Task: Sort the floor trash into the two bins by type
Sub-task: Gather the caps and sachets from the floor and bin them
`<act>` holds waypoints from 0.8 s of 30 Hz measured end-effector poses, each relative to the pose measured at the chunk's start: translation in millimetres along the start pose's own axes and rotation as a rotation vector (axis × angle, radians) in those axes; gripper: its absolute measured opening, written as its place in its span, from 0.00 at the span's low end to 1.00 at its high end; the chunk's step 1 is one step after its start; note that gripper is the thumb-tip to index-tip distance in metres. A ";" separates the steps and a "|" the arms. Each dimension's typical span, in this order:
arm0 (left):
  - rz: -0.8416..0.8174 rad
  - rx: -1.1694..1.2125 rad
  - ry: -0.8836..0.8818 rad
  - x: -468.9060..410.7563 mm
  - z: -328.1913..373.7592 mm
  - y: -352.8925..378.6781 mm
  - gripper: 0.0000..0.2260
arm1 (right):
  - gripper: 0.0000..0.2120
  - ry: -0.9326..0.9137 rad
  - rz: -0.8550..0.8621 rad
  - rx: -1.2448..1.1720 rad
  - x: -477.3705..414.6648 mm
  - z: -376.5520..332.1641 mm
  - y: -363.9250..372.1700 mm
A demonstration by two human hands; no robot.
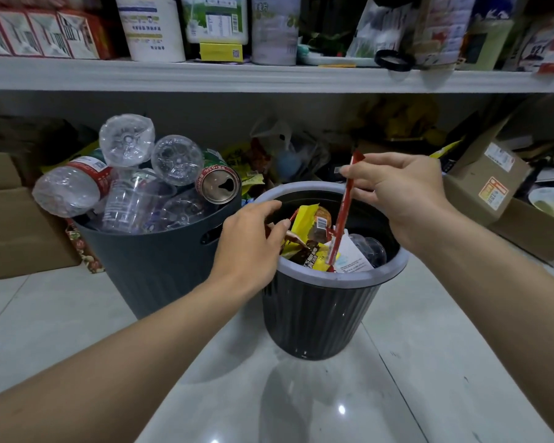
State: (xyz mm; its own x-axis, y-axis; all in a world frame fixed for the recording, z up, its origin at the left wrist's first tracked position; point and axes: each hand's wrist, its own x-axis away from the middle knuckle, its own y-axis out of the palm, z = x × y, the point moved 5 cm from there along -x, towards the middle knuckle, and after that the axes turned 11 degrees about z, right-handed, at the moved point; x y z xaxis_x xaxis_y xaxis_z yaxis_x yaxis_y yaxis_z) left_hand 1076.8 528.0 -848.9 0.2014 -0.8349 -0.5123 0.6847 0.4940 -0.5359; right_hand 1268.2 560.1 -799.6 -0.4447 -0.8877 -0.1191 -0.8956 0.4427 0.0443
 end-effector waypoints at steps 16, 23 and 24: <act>-0.126 -0.430 0.362 23.1 1.4 -15.8 0.24 | 0.22 -0.472 -0.152 0.729 12.2 36.6 17.1; -0.087 -0.507 0.345 34.4 -5.9 -41.1 0.25 | 0.21 -0.699 -0.248 0.817 65.4 22.1 30.2; -0.076 -0.544 0.361 37.3 -6.0 -46.7 0.25 | 0.22 -0.713 -0.249 0.826 72.4 19.9 30.7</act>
State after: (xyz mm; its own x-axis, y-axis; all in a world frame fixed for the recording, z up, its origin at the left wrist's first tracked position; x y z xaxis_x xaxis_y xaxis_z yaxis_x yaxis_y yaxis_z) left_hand 1048.1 475.3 -847.1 -0.1460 -0.7852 -0.6018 0.2167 0.5681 -0.7939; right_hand 1208.8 511.9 -826.6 0.0926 -0.8049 -0.5862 -0.5568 0.4462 -0.7006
